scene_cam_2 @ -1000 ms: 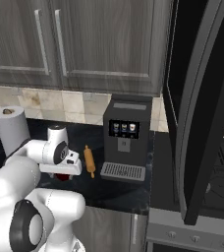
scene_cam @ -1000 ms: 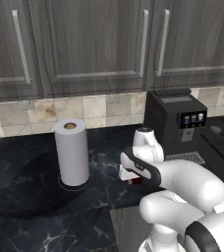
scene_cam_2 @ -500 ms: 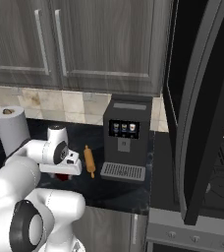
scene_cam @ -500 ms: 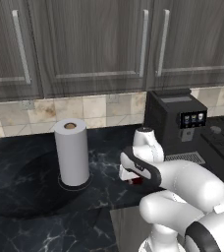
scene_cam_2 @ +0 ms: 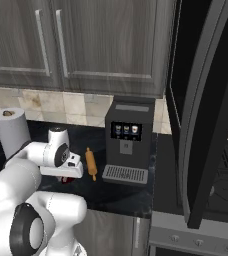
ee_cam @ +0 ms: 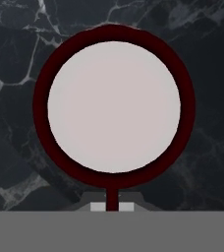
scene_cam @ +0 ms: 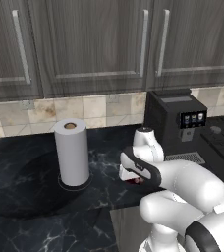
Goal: Pick the mug from the counter and place it inside the microwave. Then close the microwave.
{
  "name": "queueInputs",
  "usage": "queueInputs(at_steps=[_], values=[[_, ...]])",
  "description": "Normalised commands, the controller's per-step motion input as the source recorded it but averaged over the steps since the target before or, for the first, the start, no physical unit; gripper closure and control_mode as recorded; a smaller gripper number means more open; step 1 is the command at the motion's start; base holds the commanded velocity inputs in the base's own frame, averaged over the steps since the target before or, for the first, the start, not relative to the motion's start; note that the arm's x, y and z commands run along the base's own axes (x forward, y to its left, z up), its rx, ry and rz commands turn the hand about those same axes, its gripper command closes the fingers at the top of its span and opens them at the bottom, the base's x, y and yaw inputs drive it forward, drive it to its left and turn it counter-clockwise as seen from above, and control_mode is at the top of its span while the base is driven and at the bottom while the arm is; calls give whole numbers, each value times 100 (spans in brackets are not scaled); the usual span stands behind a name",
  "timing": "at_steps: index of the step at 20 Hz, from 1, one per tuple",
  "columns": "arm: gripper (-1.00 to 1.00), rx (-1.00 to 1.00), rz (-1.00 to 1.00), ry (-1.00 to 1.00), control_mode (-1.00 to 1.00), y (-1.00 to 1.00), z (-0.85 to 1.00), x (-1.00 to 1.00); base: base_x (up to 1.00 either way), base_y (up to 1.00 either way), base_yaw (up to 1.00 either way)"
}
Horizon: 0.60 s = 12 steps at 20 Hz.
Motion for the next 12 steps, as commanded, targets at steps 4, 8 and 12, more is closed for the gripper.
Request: queueInputs(at_steps=[4,8,12], values=[[100,0,0,0,-100,0,0,0,0,0,0],[100,0,0,0,-100,-6,5,-4,0,0,0],[100,0,0,0,-100,-9,37,-35,0,0,0]])
